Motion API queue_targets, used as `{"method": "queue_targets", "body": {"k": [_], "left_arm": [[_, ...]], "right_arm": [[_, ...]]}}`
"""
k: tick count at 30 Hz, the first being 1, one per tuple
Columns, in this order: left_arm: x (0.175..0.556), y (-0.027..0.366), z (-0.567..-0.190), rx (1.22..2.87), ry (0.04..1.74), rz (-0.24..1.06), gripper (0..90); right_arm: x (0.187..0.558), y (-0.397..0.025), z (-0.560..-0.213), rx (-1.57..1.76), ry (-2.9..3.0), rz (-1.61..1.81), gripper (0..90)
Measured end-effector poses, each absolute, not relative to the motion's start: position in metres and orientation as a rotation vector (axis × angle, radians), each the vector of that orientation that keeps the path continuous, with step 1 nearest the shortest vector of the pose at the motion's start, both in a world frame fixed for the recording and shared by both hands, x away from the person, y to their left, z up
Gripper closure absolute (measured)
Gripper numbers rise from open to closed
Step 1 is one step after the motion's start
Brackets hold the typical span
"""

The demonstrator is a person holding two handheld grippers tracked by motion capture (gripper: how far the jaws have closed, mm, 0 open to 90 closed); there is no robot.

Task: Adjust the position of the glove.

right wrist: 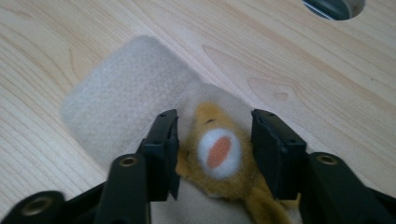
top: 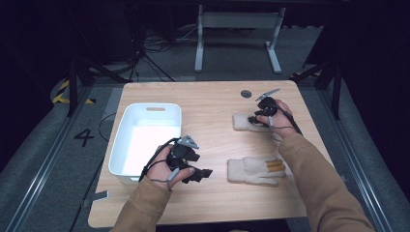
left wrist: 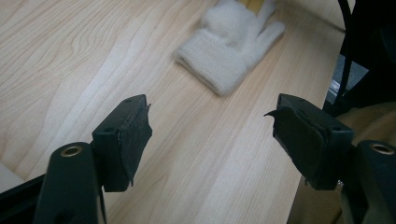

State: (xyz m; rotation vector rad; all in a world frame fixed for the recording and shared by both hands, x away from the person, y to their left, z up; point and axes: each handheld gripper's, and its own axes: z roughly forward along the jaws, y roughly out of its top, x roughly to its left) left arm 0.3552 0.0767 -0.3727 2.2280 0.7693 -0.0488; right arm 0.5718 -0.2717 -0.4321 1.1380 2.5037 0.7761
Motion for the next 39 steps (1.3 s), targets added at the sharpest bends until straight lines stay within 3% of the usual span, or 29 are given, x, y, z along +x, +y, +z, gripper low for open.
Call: {"method": "queue_targets", "body": {"k": [3,9,25,39], "left_arm": [[0.354,0.08,-0.373,2.227,0.779,-0.046,28.1],[0.355,0.079,-0.373,2.227,0.779,-0.046,28.1],[0.371,0.058,-0.371,2.246,0.708,-0.072,28.1],[0.392,0.045,-0.363,2.232,0.66,-0.073,28.1]], "right_arm": [[0.572,-0.271,-0.432,1.121,2.532,0.744,66.1],[0.569,-0.268,-0.425,1.114,2.531,0.739,72.6],[0.535,-0.281,-0.381,1.176,2.396,0.826,74.2],[0.461,-0.283,-0.34,1.162,2.314,0.959,74.2]]}}
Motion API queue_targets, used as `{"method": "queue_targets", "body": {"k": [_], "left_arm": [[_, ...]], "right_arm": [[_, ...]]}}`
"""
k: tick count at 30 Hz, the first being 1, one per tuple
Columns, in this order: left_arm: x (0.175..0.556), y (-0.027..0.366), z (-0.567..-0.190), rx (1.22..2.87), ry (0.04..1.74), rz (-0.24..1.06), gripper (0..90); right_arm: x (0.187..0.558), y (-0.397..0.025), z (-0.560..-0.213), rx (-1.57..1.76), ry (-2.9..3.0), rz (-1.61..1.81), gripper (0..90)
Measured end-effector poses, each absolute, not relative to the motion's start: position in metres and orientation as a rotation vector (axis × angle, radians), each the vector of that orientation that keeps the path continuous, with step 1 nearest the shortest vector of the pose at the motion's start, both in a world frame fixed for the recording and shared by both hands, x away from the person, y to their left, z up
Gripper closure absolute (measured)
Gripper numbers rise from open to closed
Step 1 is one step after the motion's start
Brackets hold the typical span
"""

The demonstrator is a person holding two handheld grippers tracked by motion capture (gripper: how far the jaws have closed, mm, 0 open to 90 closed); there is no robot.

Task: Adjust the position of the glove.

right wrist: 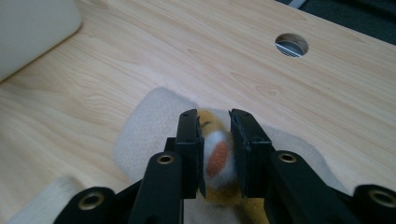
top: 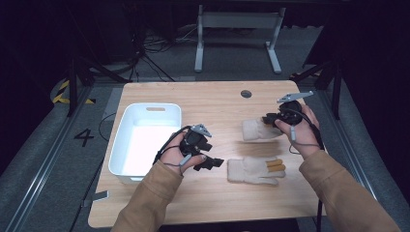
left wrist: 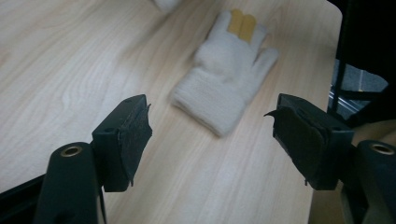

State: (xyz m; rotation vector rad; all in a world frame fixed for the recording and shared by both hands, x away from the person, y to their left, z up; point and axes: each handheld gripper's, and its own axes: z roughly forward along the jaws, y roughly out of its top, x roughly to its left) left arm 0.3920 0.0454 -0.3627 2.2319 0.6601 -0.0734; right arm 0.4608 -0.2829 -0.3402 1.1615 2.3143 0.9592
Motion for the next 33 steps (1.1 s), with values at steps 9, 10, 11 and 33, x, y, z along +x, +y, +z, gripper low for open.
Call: {"method": "queue_targets", "body": {"k": [9,10,11,33], "left_arm": [[0.404,0.044,-0.358,2.227,0.676,-0.027,28.1],[0.404,0.044,-0.358,2.227,0.676,-0.027,28.0],[0.406,0.04,-0.358,2.234,0.67,-0.032,28.1],[0.413,0.019,-0.356,2.254,0.6,-0.061,28.0]], "right_arm": [[0.409,-0.273,-0.34,1.176,2.284,1.026,74.0],[0.404,-0.272,-0.342,1.185,2.28,1.032,74.0],[0.398,-0.271,-0.345,1.199,2.279,1.042,74.0],[0.345,-0.251,-0.376,1.259,2.258,1.061,73.7]]}}
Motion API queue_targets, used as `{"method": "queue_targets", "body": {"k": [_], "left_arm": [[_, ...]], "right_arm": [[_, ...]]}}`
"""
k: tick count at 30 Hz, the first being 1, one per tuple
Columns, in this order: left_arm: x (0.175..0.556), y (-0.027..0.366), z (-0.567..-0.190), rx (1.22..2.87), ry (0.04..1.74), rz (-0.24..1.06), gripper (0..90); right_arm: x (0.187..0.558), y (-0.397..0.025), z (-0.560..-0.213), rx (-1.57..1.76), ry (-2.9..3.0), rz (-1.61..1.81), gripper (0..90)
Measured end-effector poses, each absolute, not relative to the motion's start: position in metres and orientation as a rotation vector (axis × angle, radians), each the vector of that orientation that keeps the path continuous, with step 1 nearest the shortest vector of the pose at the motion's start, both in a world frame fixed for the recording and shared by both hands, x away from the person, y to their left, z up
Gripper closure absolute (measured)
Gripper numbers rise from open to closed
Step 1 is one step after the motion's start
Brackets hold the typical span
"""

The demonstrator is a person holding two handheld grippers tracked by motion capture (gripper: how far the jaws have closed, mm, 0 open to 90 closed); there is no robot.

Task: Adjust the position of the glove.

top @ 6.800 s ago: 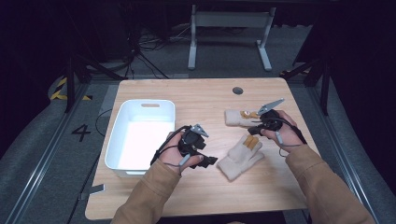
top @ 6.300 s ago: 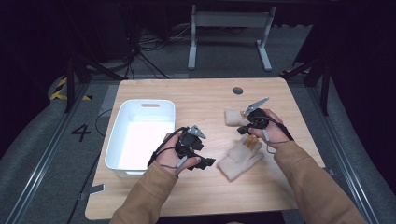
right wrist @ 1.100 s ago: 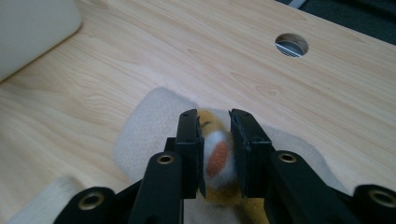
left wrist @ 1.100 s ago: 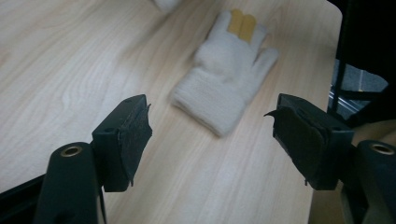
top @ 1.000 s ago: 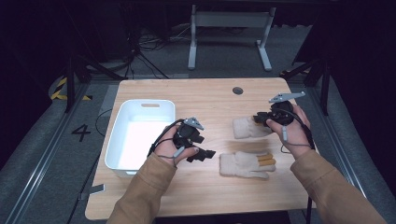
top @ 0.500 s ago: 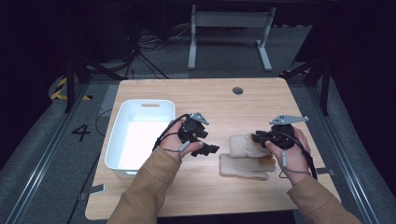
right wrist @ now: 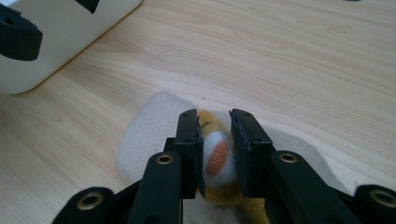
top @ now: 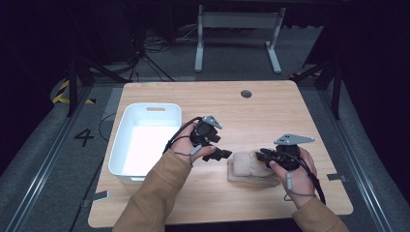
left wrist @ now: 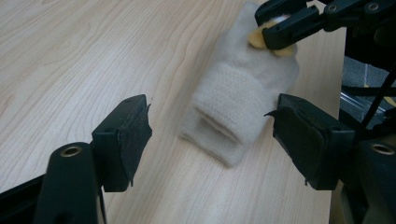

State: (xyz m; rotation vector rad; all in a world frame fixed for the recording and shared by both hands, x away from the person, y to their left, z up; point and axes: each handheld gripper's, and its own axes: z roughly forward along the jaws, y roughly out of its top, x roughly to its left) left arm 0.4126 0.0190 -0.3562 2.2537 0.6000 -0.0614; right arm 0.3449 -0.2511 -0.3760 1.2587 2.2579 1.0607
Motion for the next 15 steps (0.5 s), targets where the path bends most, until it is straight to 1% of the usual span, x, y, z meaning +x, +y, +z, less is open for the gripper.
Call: {"method": "queue_targets", "body": {"k": [8,15], "left_arm": [[0.413,0.018,-0.357,2.261,0.599,-0.058,27.9],[0.413,0.018,-0.358,2.262,0.6,-0.059,27.9]], "right_arm": [[0.342,-0.245,-0.396,1.272,2.261,1.054,73.5],[0.342,-0.242,-0.407,1.274,2.246,1.031,73.2]]}}
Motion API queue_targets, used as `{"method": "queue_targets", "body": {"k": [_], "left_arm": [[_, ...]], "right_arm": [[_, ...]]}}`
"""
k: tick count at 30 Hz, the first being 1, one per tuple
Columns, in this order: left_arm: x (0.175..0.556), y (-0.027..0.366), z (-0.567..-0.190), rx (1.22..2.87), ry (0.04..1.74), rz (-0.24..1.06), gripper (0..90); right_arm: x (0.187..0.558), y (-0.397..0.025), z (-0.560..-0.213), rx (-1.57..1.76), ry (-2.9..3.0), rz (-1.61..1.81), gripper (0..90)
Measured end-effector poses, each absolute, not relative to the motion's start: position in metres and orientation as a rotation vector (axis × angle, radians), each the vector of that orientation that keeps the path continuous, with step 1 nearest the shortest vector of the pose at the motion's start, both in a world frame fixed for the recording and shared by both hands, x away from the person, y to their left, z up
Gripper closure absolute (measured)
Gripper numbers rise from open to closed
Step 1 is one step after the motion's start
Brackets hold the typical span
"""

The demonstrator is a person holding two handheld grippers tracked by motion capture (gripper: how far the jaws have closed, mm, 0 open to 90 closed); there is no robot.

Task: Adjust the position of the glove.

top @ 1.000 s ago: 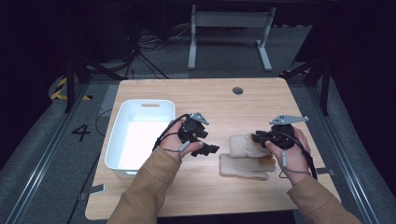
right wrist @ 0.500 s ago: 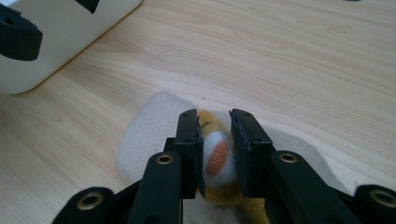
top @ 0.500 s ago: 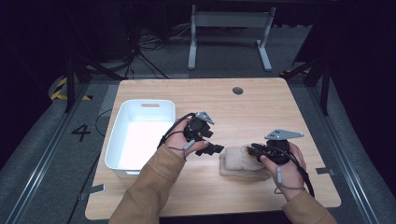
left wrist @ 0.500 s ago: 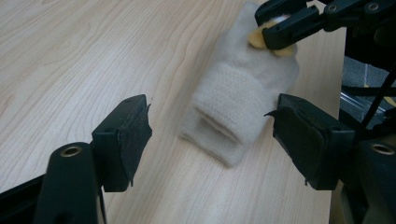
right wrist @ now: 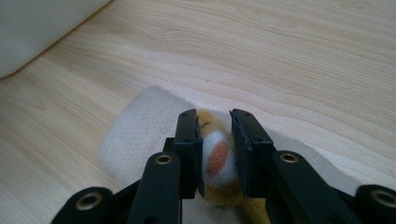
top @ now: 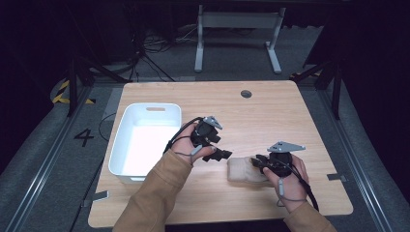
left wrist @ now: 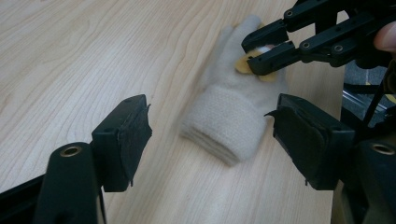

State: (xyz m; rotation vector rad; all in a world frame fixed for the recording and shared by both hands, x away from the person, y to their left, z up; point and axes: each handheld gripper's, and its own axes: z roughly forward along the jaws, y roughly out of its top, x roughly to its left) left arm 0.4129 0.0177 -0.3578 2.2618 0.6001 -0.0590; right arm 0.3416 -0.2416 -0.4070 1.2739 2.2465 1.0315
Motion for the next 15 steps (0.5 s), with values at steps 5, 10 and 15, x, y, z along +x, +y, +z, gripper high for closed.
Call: {"method": "queue_targets", "body": {"k": [5,10,15], "left_arm": [[0.412,0.017,-0.358,2.272,0.595,-0.059,27.9],[0.412,0.016,-0.359,2.274,0.592,-0.06,27.6],[0.412,0.014,-0.36,2.271,0.566,-0.06,27.4]], "right_arm": [[0.344,-0.242,-0.414,1.283,2.239,1.019,72.5],[0.344,-0.238,-0.42,1.243,2.256,0.965,67.7],[0.343,-0.243,-0.413,1.216,2.223,1.025,57.6]]}}
